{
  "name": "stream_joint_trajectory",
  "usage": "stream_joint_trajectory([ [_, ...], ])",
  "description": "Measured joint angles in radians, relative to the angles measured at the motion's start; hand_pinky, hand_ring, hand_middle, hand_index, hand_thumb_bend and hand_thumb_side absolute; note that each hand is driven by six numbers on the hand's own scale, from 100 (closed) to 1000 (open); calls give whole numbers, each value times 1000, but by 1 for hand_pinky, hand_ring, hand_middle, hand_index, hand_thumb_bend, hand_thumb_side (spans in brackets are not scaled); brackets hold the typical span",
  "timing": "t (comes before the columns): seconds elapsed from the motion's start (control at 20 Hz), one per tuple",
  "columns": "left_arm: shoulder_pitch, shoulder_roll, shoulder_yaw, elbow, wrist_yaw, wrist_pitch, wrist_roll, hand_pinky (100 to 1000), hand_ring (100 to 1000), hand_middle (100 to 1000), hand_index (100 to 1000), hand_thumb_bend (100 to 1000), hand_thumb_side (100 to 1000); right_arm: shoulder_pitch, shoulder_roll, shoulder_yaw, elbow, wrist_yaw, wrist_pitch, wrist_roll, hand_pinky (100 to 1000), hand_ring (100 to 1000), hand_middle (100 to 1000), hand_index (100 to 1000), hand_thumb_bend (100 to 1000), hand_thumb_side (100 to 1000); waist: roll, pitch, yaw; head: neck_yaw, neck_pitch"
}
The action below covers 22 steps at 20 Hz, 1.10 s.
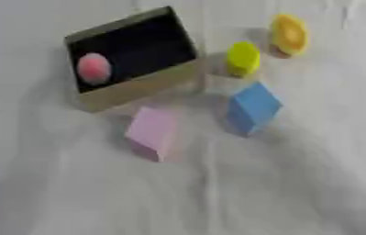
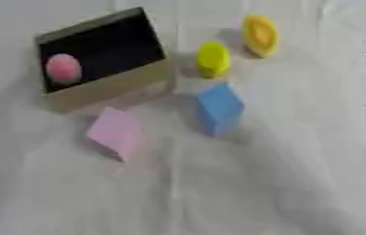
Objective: Pick up objects on the table and place them in the box.
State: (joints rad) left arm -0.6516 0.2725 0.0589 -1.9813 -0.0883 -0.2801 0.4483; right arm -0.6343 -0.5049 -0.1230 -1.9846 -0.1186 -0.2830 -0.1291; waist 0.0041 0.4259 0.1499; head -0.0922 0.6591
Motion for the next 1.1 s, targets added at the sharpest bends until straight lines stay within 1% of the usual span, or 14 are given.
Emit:
stream_joint_trajectory([
  [0.75,0,0,0,0,0,0,0,721,712,684,829,546,496,-10,-3,-5,0,-4,-6,-3,856,797,697,858,100,671,-2,-3,7,6,0],
  [0.9,4,0,0,0,-1,1,1,720,712,684,829,545,497,-15,-38,-3,0,8,-10,1,850,803,702,858,107,670,-10,-12,-2,11,8],
  [1.1,20,11,0,0,-5,3,2,720,712,684,829,544,497,-15,-122,28,0,54,-27,32,842,810,715,859,118,685,-27,-24,-21,26,23],
])
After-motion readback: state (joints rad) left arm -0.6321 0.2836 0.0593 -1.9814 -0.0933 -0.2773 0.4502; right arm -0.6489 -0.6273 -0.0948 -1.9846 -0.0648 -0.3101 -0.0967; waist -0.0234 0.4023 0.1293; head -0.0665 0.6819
